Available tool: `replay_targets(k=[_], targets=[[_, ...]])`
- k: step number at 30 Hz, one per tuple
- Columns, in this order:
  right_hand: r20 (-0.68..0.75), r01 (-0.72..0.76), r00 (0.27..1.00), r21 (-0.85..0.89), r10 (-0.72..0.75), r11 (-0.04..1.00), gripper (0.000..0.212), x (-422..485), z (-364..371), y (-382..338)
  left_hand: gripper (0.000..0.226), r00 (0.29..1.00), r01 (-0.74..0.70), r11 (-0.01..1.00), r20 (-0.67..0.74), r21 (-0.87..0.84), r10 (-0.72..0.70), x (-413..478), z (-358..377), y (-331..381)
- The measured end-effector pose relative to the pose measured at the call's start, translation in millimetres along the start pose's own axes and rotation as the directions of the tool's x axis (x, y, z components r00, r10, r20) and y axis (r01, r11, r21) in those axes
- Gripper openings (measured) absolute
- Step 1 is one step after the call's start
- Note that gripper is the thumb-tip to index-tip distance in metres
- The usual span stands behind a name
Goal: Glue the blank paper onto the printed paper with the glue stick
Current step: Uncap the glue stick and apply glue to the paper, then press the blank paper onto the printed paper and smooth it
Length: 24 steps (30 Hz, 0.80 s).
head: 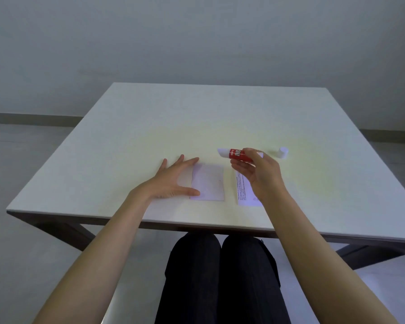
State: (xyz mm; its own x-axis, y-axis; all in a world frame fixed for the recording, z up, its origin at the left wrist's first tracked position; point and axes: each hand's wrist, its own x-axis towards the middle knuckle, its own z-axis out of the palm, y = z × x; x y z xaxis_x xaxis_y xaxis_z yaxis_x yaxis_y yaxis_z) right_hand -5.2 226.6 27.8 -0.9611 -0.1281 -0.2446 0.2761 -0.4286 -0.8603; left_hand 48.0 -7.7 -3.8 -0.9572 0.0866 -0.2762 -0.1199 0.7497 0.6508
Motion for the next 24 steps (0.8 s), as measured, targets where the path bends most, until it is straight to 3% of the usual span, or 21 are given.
replay_targets(k=[3, 6, 8, 10, 12, 14, 15, 16, 18, 21, 24], targets=[[0.048, -0.150, 0.989, 0.258, 0.142, 0.955, 0.005, -10.4, 9.6, 2.9, 0.076, 0.980, -0.107, 0.977, -0.183, -0.184, 0.073, -0.3, 0.5, 13.0], [0.069, -0.211, 0.977, 0.293, 0.200, 0.932, 0.008, -18.0, 21.1, 11.1, 0.043, 0.876, -0.273, 0.885, -0.478, -0.376, 0.067, 0.7, 9.8, 47.5], [0.088, -0.238, 0.971, 0.317, 0.222, 0.918, 0.006, -21.7, 29.2, 16.1, 0.017, 0.830, -0.304, 0.844, -0.557, -0.441, 0.007, 0.1, 19.3, 71.9], [0.101, -0.231, 0.973, 0.334, 0.209, 0.914, 0.012, -23.9, 33.7, 18.8, 0.010, 0.793, -0.299, 0.818, -0.605, -0.491, -0.073, 1.1, 25.7, 84.9], [0.073, -0.160, 0.986, 0.204, 0.148, 0.966, 0.022, -25.1, 34.3, 20.8, 0.011, 0.780, -0.281, 0.791, -0.610, -0.543, -0.141, 4.4, 21.5, 88.6], [-0.008, -0.013, 1.000, -0.145, 0.012, 0.989, 0.032, -27.7, 31.2, 25.2, 0.008, 0.773, -0.266, 0.801, -0.615, -0.536, -0.155, 9.1, 8.0, 87.3], [-0.042, 0.065, 0.996, -0.323, -0.083, 0.944, 0.036, -29.2, 29.0, 27.4, 0.007, 0.751, -0.259, 0.830, -0.643, -0.494, -0.148, 12.1, -2.7, 85.6], [-0.042, 0.146, 0.981, -0.478, -0.188, 0.866, 0.039, -30.6, 26.5, 29.1, 0.008, 0.720, -0.239, 0.872, -0.680, -0.427, -0.136, 15.3, -15.2, 83.7], [0.098, 0.298, 0.940, -0.702, -0.327, 0.647, 0.041, -32.3, 22.1, 31.4, 0.013, 0.670, -0.159, 0.950, -0.736, -0.269, -0.097, 20.3, -40.3, 77.6], [0.409, 0.454, 0.886, -0.863, -0.219, 0.223, 0.035, -35.7, 22.1, 37.1, 0.024, 0.689, -0.011, 0.992, -0.720, -0.129, -0.086, 31.2, -64.5, 61.6], [0.557, 0.544, 0.824, -0.829, -0.105, -0.129, 0.042, -42.3, 26.7, 46.9, 0.027, 0.709, 0.079, 0.995, -0.699, -0.062, -0.100, 42.8, -68.7, 48.8]])
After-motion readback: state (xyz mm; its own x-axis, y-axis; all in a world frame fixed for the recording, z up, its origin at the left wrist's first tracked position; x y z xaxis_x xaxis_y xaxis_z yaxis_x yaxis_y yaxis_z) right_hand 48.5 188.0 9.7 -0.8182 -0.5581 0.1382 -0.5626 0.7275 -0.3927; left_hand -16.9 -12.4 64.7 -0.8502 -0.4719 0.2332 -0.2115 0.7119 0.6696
